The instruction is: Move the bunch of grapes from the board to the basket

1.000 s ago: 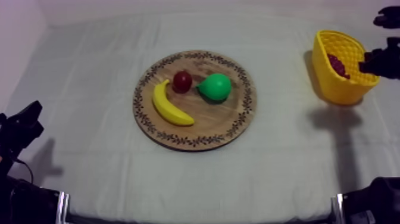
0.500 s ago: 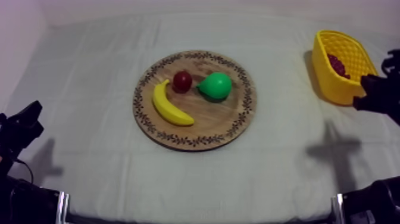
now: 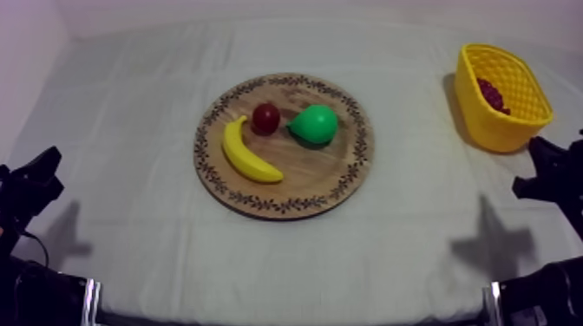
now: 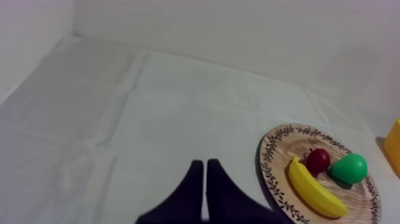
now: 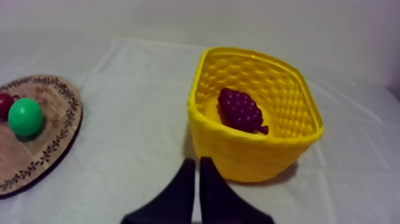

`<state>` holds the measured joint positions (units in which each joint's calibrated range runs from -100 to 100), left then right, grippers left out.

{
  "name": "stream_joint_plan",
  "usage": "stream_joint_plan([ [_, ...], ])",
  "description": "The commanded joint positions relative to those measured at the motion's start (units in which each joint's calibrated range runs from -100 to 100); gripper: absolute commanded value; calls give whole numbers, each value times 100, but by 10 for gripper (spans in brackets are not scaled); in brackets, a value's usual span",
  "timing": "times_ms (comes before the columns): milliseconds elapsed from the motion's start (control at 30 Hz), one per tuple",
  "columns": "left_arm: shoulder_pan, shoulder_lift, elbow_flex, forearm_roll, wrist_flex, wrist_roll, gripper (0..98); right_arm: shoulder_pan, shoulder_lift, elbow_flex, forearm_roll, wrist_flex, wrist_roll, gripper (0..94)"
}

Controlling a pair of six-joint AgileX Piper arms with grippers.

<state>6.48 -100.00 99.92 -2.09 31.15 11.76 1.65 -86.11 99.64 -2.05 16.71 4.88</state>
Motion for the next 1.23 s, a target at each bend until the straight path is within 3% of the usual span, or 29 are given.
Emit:
stream_joint_plan([
  [0, 0, 0, -3, -3, -3, -1, 1, -10, -383, -2, 9, 336, -73, 3],
  [233, 0, 0, -3, -3, -3, -1, 1, -70, -889, 2, -54, 1361, -103, 2],
  [433, 0, 0, -3, -3, -3, -1, 1, -112, -948, 3, 20, 1639, -545, 4],
  [533, 0, 0, -3, -3, -3, -1, 1, -116, -953, 3, 26, 1679, -553, 4],
  [633, 0, 0, -3, -3, -3, -1, 1, -113, -955, 3, 36, 1719, -363, 4],
  [900, 0, 0, -3, -3, -3, -1, 1, -111, -956, 3, 45, 1754, 657, 3],
  [1200, 0, 0, -3, -3, -3, -1, 1, -111, -956, 3, 46, 1756, 731, 3],
])
